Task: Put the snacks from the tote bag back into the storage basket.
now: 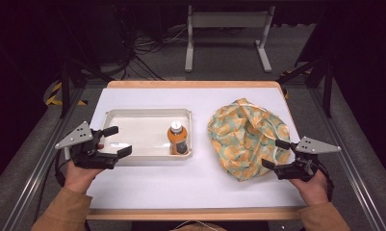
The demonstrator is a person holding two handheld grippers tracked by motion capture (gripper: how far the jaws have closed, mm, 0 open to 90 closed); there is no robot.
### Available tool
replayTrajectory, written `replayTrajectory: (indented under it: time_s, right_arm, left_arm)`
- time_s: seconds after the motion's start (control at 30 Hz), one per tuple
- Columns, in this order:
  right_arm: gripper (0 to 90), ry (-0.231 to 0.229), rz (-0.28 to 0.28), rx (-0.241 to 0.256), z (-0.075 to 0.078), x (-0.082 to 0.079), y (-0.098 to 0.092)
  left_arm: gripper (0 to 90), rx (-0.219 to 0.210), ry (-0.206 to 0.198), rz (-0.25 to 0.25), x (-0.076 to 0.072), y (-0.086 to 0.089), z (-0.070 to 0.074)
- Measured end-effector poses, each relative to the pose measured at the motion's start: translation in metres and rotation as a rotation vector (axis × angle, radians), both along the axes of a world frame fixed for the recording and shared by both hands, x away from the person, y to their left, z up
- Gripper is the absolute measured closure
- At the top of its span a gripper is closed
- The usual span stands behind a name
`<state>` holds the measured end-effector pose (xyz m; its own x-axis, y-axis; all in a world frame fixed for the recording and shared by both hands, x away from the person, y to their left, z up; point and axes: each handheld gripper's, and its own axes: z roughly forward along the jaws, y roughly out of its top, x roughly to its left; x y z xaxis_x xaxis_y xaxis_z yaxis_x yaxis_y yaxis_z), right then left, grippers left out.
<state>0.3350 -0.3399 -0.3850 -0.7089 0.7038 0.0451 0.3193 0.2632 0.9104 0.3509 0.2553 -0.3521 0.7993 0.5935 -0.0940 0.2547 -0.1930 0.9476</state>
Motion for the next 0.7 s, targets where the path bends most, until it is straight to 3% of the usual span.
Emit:
replayTrajectory:
  time_s: [0.23, 0.57, 0.67, 0.7]
  right_arm:
    - [2.0, -0.007, 0.012, 0.025, 0.0, -0.004, -0.004]
    - [0.5, -0.03, -0.003, 0.019, -0.003, -0.009, -0.008]
    - [0.5, 0.011, -0.004, 0.021, -0.008, -0.009, -0.011]
    - [0.5, 0.004, -0.005, 0.012, -0.01, -0.01, -0.011]
  left_arm:
    - [9.3, -0.023, 0.025, 0.053, -0.015, 0.019, -0.022]
    - [9.3, -0.029, 0.054, 0.12, -0.023, 0.036, -0.052]
    - [9.5, -0.039, 0.045, 0.152, -0.027, 0.043, -0.065]
    - [9.5, -0.038, 0.041, 0.161, -0.028, 0.044, -0.068]
